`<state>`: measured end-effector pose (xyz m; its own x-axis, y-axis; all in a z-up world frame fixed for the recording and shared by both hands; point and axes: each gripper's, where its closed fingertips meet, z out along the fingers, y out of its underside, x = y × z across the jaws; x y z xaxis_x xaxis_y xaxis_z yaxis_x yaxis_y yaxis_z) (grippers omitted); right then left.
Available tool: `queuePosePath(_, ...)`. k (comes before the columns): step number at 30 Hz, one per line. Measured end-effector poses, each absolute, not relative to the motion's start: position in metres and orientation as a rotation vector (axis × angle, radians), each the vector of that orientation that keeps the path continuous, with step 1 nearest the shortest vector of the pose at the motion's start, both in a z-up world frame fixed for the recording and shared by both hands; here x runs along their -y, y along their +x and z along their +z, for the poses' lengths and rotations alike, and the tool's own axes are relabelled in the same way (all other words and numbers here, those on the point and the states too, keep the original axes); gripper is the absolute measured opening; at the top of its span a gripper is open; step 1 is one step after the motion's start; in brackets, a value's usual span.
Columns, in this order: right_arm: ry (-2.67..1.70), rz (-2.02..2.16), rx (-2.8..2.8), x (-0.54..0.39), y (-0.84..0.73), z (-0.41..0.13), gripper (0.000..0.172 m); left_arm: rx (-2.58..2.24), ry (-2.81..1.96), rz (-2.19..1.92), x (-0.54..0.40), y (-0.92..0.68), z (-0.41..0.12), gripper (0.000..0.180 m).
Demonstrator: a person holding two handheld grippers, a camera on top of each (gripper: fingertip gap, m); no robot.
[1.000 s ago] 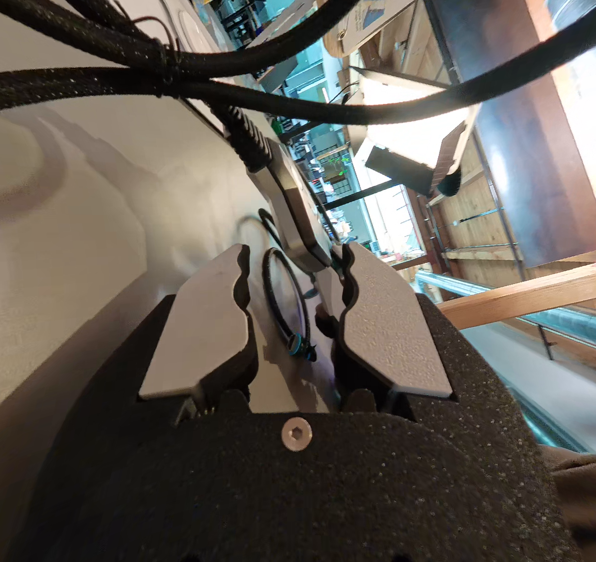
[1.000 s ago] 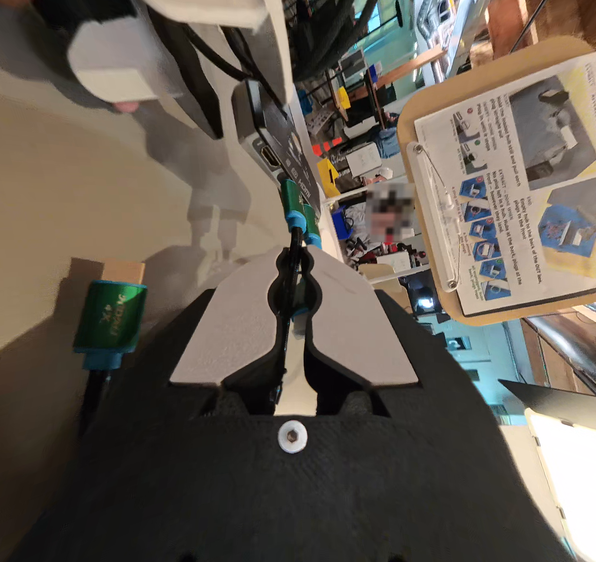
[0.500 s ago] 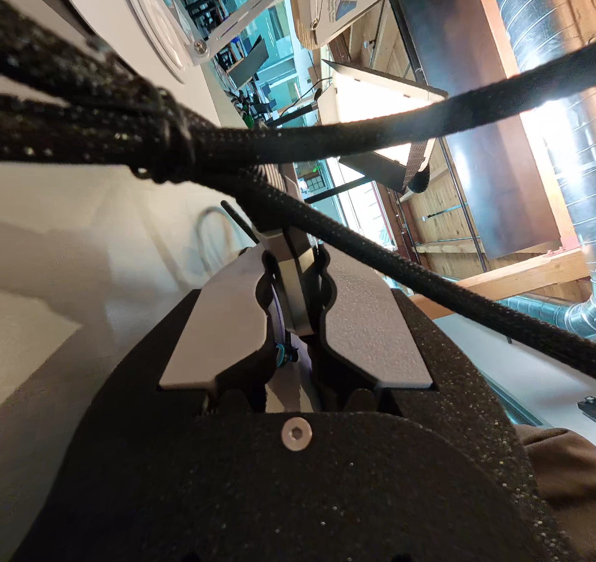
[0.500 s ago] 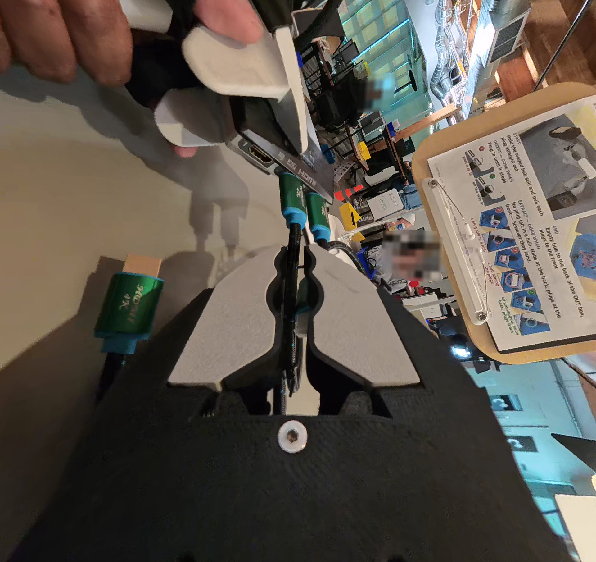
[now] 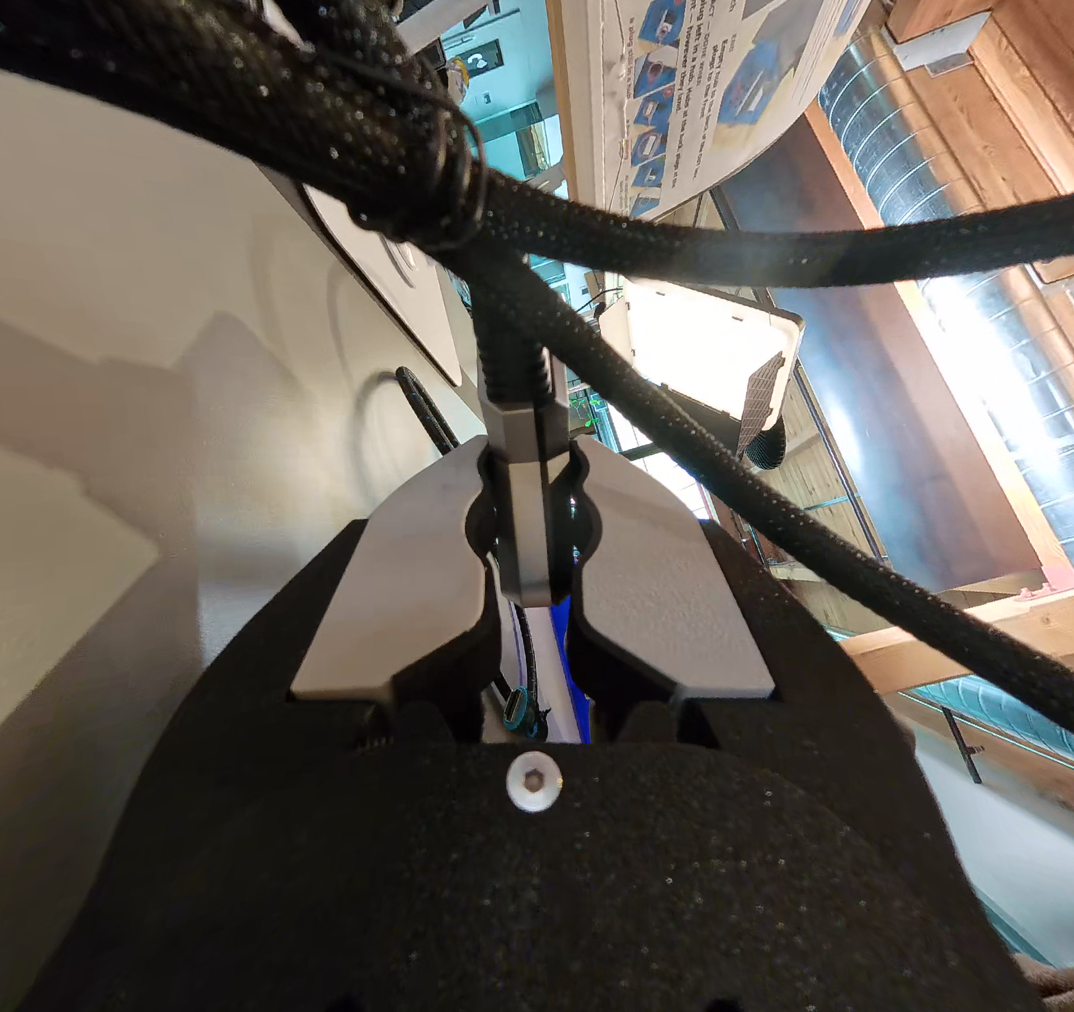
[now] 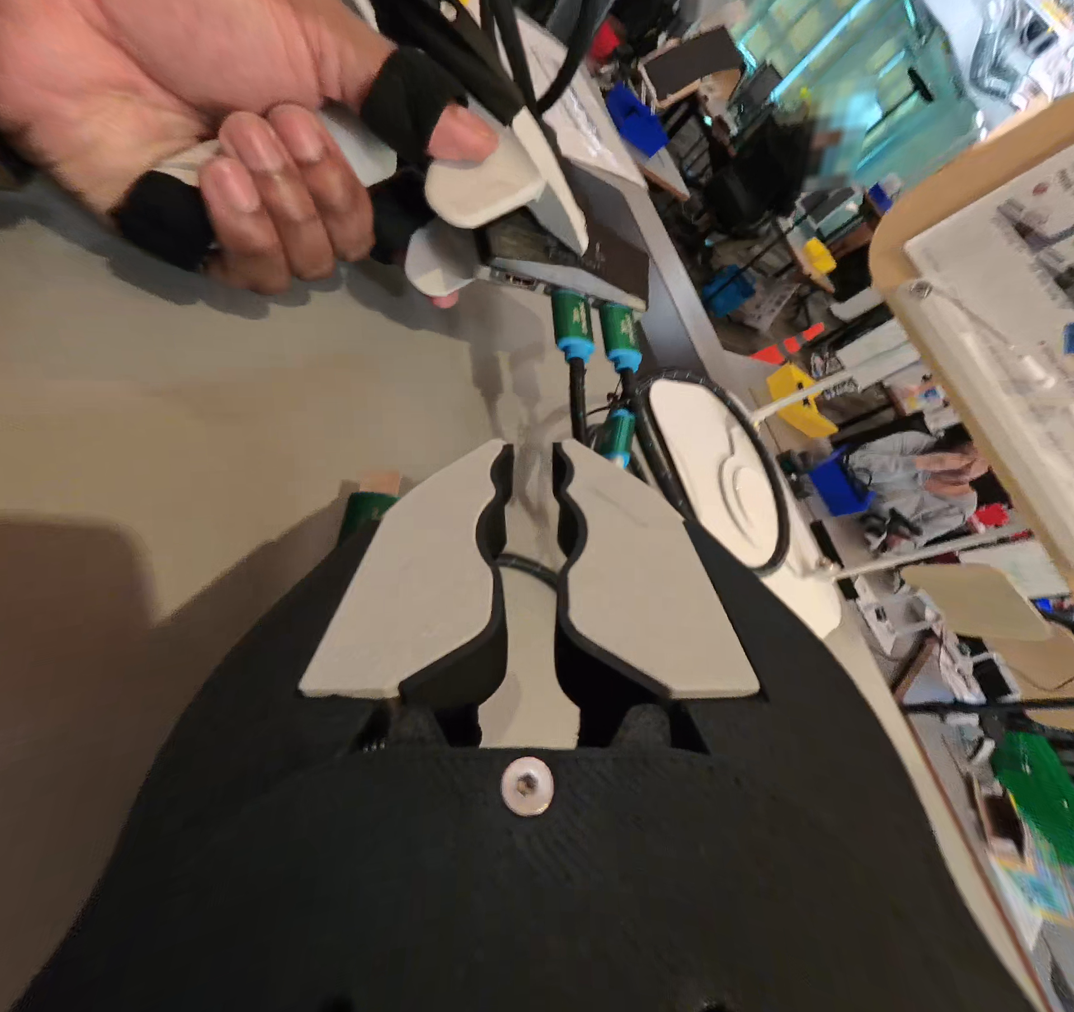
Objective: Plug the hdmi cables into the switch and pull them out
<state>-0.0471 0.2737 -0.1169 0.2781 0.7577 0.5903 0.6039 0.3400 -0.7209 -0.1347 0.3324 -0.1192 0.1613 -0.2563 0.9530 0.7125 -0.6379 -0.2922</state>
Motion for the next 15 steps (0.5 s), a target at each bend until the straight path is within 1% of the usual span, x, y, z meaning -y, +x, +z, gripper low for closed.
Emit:
queuePosePath(6, -1.612, 0.049, 1.371, -0.265, -0.019, -0.155, 0.012, 0.447, -1.676, -1.612, -0.333, -0.134, -0.121, 0.021)
queuePosePath(12, -1.742, 0.115, 1.224, -0.271, -0.010, -0.162, 0.000, 0.419, -1.700, -1.610, -0.335, -0.128, -0.122, 0.021)
queuePosePath(15, -1.769, 0.204, 1.172, -0.272, -0.011, -0.162, 0.000, 0.395, -1.719, -1.601, -0.335, -0.124, -0.123, 0.021)
